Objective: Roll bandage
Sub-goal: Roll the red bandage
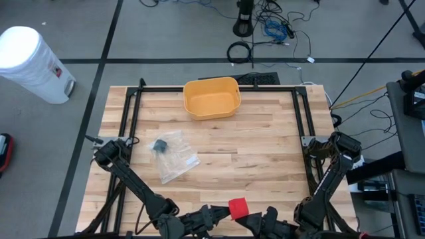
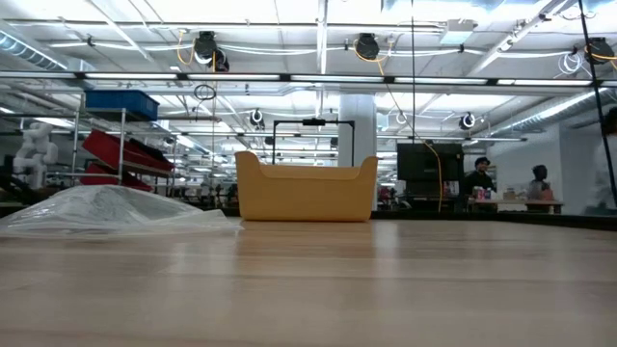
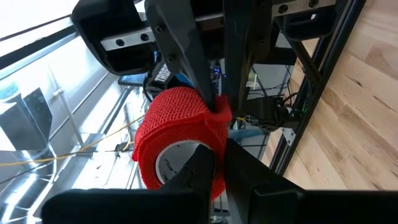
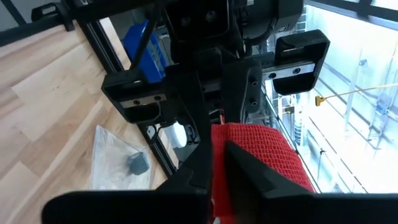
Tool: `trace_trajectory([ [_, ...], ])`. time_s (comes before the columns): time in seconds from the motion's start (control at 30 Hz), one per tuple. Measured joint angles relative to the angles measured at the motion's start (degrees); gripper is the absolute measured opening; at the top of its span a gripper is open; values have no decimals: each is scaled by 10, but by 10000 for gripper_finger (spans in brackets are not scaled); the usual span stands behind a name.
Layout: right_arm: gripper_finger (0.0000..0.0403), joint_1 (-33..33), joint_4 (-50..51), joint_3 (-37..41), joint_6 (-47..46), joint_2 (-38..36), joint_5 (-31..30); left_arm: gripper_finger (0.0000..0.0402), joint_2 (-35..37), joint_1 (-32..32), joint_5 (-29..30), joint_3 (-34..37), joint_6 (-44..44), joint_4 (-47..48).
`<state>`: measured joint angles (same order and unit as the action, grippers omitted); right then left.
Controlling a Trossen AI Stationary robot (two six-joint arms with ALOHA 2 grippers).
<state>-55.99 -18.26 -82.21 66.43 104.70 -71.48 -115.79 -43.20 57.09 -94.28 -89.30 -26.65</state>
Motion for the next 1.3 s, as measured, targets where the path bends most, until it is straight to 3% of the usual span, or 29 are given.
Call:
trace_trajectory([
  [1.0, 43, -10, 9, 0, -28, -2, -4, 27, 0, -4, 13, 0, -15, 2],
  [1.3, 43, -15, -9, 0, -29, -2, 71, 27, 0, -4, 15, 0, -15, 2],
])
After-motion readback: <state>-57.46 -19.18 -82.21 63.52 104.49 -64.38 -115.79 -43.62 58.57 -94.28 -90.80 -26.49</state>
